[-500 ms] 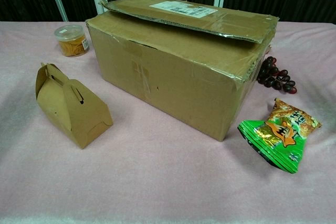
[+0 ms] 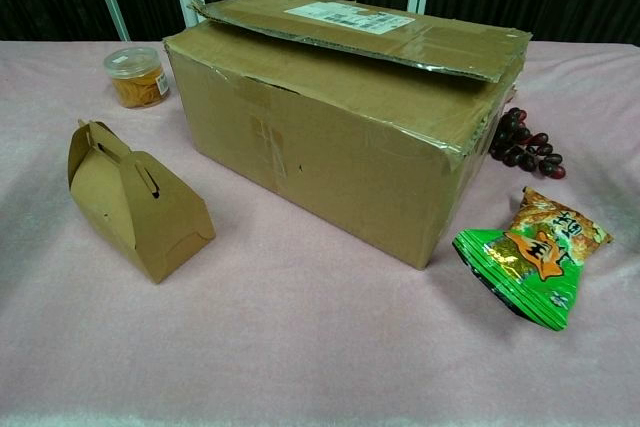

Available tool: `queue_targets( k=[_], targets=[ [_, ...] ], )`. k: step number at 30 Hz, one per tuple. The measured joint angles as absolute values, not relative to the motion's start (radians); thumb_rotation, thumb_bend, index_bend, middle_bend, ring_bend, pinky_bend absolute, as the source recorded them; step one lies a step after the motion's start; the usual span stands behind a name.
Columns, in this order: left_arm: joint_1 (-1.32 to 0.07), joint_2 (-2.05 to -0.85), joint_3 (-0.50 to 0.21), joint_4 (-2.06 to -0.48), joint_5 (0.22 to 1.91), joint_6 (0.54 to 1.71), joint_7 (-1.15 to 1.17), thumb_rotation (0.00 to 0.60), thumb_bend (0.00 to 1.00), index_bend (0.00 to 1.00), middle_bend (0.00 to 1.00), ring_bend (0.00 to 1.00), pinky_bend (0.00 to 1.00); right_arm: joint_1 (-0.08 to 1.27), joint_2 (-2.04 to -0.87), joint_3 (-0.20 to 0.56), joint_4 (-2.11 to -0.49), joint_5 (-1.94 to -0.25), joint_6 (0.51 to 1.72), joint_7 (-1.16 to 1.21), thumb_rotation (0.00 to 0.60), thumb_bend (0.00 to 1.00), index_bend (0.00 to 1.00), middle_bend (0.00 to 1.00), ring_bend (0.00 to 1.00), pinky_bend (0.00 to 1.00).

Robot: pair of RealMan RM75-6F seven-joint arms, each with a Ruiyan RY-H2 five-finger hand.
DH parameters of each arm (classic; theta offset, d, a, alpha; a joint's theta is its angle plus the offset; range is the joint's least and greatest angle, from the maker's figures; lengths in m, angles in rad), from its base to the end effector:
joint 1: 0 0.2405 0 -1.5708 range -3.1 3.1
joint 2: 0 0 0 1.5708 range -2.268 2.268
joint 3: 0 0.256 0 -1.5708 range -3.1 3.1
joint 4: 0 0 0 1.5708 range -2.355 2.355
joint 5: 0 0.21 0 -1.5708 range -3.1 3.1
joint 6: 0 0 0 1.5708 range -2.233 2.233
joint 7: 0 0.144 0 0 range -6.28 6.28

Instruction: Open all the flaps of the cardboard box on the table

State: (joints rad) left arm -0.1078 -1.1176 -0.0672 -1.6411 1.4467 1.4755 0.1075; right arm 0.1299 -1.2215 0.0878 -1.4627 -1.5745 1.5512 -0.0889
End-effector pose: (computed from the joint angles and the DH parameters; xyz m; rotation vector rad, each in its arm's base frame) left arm -0.3070 0.1911 0.1608 -1.3763 -0.8481 -0.8446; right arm -0.3057 -0.2033 0.1496 1.4355 -0.6661 0.9368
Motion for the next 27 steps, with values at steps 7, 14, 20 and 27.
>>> queue_targets(
  k=[7,14,20,27],
  targets=[
    [-0.109,-1.122,-0.071,-1.638,1.443,1.476,0.111,0.600,0.04,0.00,0.00,0.00,0.00,0.130,-1.223,0.089,-1.464,-1.568,1.547,-0.088,0.600,0.32,0.00,0.00,0.00,0.21],
    [-0.125,-1.132,-0.094,-1.631,1.435,1.479,0.134,0.600,0.04,0.00,0.00,0.00,0.00,0.128,-1.225,0.090,-1.466,-1.554,1.540,-0.087,0.600,0.33,0.00,0.00,0.00,0.21],
    [-0.152,-1.109,-0.113,-1.686,1.439,1.466,0.173,0.600,0.07,0.00,0.00,0.00,0.00,0.128,-1.227,0.095,-1.470,-1.542,1.534,-0.073,0.600,0.32,0.00,0.00,0.00,0.21],
    [-0.269,-1.064,-0.209,-1.827,1.409,1.392,0.294,0.600,0.11,0.00,0.00,0.00,0.00,0.133,-1.229,0.101,-1.478,-1.530,1.524,-0.055,0.600,0.32,0.00,0.00,0.00,0.21]
  ],
)
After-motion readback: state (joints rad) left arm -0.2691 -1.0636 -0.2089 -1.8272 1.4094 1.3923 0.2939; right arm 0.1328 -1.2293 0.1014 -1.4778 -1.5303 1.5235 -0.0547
